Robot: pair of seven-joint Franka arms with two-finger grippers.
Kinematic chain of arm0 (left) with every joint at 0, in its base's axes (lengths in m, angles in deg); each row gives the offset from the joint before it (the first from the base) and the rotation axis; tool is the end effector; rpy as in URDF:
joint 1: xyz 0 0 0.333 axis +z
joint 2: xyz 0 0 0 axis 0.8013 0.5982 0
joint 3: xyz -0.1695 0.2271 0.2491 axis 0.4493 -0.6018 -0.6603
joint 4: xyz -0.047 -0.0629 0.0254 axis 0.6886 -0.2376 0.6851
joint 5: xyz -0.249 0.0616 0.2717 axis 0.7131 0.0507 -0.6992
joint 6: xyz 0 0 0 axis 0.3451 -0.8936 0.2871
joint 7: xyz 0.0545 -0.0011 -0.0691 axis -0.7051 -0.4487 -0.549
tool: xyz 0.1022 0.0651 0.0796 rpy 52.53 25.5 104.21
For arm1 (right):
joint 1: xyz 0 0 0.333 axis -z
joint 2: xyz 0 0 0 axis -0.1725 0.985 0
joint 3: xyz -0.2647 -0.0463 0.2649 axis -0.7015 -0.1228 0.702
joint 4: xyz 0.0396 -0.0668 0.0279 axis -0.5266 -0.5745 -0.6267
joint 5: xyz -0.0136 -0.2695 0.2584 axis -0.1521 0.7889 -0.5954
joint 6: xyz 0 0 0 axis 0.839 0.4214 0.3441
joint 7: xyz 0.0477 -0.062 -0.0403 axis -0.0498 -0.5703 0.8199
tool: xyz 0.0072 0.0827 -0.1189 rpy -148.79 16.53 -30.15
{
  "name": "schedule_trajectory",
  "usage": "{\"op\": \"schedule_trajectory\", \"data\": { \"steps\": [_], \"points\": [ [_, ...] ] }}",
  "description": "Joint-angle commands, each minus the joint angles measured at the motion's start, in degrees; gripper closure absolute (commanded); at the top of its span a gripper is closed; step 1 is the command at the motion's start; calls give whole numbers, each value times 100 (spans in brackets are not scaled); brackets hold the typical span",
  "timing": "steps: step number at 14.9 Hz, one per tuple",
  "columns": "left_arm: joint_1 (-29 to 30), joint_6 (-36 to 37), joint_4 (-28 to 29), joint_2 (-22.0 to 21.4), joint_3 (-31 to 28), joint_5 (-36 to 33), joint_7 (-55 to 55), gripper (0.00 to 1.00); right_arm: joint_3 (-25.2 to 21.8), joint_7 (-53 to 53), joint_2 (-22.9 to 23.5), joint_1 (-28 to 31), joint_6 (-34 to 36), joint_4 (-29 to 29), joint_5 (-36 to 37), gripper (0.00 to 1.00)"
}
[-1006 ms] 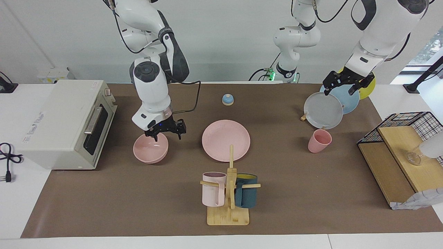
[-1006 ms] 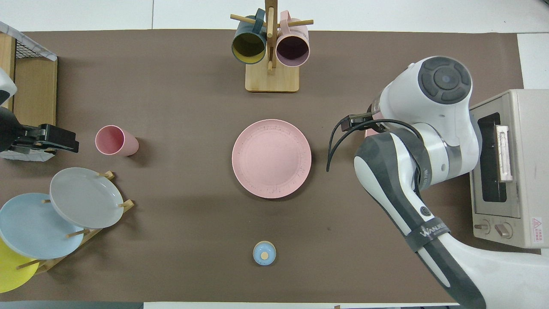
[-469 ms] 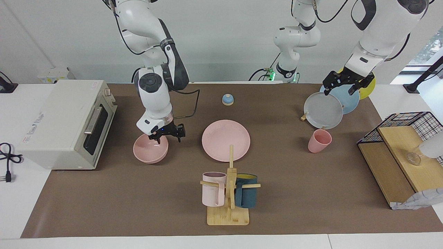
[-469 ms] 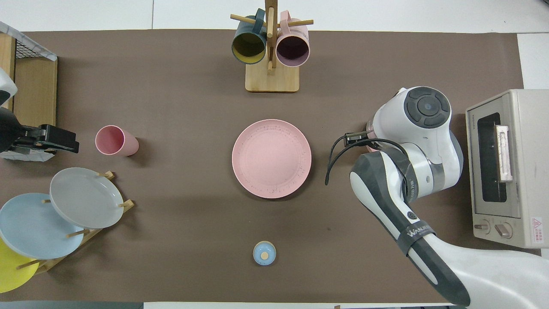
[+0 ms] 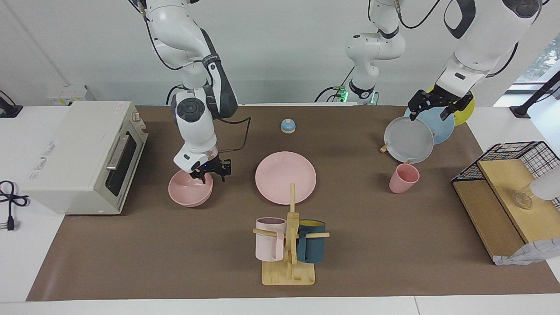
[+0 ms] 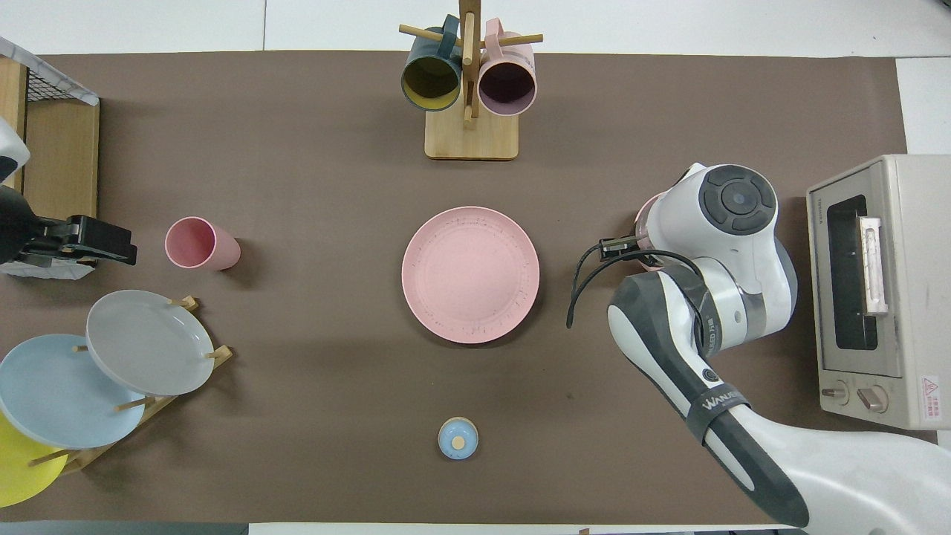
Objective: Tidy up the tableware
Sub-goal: 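Reach the right gripper to the pink bowl and grasp its rim, then carry the bowl over the plate while the left gripper reaches the cup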
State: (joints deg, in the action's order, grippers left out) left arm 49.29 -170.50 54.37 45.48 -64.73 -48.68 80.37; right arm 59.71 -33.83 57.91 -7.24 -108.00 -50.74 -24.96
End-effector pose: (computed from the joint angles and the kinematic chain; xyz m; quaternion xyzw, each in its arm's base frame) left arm 0.5049 -0.0476 0.6308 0.9989 -0.0327 -0.0336 0.0067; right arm 0.5652 0.1538 0.3730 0.9989 0.0463 0.0052 0.0091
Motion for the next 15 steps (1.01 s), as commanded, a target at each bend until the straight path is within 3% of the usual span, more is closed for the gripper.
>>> {"op": "schedule_trajectory", "data": {
  "steps": [1,4,9,13,15],
  "points": [
    [28,-3,130,-137,23,-112,39,0,26,152,-81,3,-138,-130,10,73],
    [28,-29,130,-137,23,-112,47,0,17,161,-89,21,-130,-156,28,100],
    [28,-73,139,-137,23,-112,39,0,26,144,-63,-32,221,141,28,100],
    [28,-275,218,-32,23,-94,47,0,26,-434,384,-611,1713,1809,81,100],
    [28,-502,244,178,32,-50,56,0,26,-1135,953,-1206,2372,2897,213,100]
  ]
}}
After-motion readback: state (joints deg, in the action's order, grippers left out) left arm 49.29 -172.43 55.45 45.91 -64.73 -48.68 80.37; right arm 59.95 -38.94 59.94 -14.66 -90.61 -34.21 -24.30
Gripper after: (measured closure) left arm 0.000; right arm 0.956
